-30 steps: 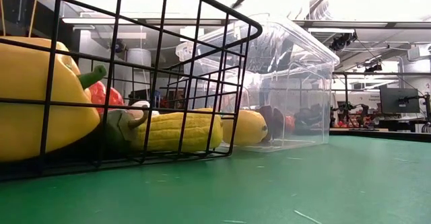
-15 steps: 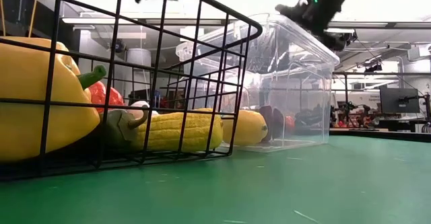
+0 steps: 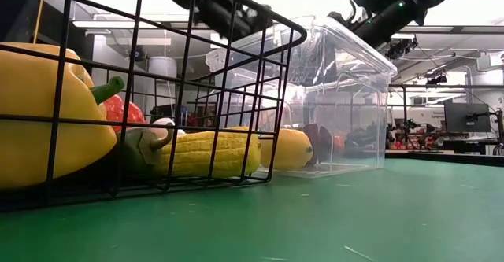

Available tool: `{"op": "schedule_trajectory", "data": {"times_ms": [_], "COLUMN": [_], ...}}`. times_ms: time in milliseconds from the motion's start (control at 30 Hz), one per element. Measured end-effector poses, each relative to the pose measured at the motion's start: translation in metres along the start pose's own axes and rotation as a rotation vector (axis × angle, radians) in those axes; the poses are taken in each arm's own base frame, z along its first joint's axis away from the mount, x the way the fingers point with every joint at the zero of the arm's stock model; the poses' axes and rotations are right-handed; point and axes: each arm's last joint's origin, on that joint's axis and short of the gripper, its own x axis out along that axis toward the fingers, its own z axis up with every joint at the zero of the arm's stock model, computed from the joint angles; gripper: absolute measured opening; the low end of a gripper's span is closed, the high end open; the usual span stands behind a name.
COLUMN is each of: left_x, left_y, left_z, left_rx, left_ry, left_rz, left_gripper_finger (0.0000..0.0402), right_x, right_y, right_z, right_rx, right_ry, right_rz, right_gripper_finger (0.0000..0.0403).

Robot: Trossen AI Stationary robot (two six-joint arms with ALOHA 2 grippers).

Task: Sort produce into baskets
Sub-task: Put the top lemon into the transparent bin

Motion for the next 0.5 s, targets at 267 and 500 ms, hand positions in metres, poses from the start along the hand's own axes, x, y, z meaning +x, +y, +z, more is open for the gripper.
{"op": "schedule_trajectory", "data": {"times_ms": [267, 500], "left_x": [0.059, 0.079], "left_y": [0.069, 0.095], "left_z": [-0.027, -0.042], "left_rx": [-0.268, -0.204], "left_ry": [0.173, 0.197], "left_rz": [0.143, 0.273], "left_gripper_finger": [0.0372, 0.0372], "right_x": [0.000, 0.000], "right_y": [0.000, 0.003], "right_z": [0.002, 0.006], "right_rx": [0.082, 0.214], "right_ry": [-0.014, -0.086], "right_rz": [0.000, 0.005], "right_gripper_finger": [0.0374, 0.0374]}}
